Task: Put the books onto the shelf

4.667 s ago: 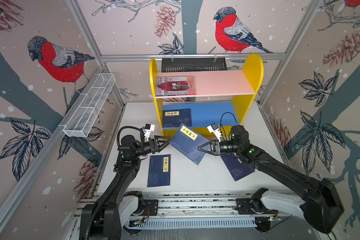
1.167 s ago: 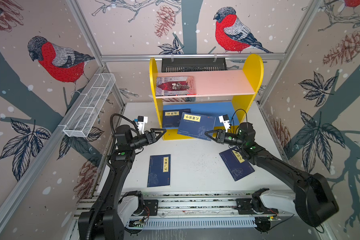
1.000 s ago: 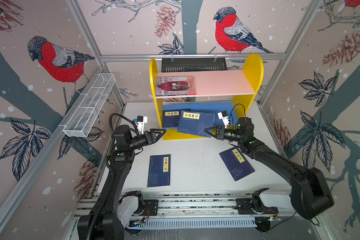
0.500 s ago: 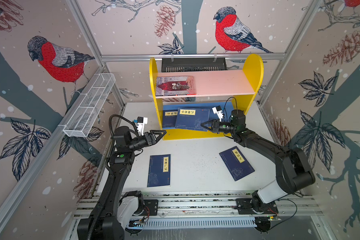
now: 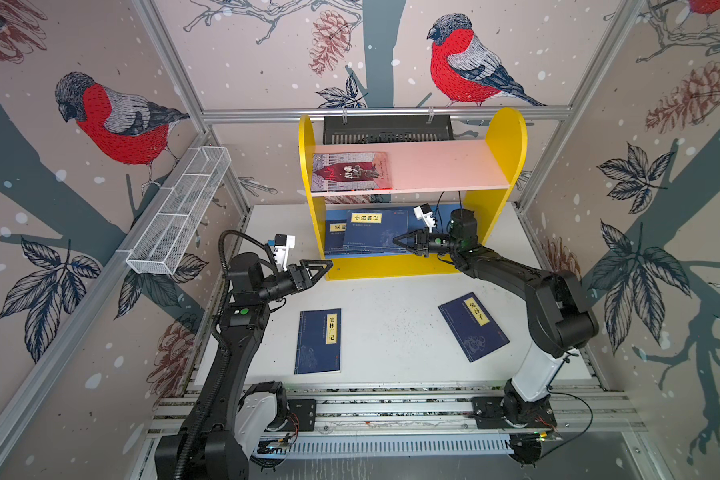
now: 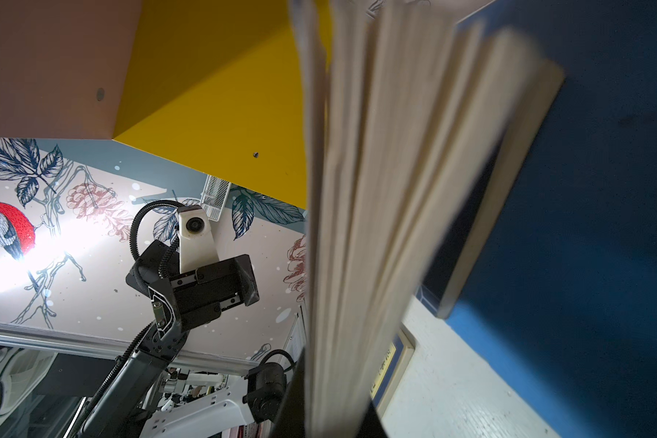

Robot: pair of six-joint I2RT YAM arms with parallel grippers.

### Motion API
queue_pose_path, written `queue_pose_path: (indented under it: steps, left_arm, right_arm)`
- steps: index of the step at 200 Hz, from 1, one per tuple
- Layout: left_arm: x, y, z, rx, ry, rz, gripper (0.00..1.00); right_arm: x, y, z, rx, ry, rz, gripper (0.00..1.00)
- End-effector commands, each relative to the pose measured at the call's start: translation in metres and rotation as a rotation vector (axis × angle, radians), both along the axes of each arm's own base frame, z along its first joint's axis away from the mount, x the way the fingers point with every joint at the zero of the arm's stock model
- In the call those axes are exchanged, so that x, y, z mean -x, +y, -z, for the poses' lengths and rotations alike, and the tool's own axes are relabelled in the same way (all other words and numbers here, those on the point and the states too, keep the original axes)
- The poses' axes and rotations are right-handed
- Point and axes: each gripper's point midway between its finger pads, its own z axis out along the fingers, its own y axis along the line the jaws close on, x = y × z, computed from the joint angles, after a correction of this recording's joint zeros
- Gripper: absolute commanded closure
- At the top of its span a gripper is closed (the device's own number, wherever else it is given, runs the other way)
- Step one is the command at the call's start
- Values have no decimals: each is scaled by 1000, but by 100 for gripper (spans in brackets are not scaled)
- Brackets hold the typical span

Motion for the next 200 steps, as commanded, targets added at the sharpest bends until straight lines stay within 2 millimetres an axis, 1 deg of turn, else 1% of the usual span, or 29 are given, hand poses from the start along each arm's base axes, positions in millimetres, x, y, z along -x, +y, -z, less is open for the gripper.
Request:
queue_pose_path:
  steps: [1,20,55,129,200]
  left_arm:
    - [0,-1,-5,2,-36,14,19]
    - [-1,-1,-4,6,-30,16,19]
    - [-2,-1,-3,6,-27,13,19]
    - [-3,-1,-2,12,-28,13,19]
    - [-2,-1,-1,16,-31,11,19]
  right_arm:
    - [-3,5,-6,-31,-18,-45,98]
    - [-8,9,-1,-31,-5,-58,98]
    - [-15,13,2,-32,7,-73,98]
    - [-19,33,21,32,46,-114,97]
    - [-33,33,31,83,71,-56,95]
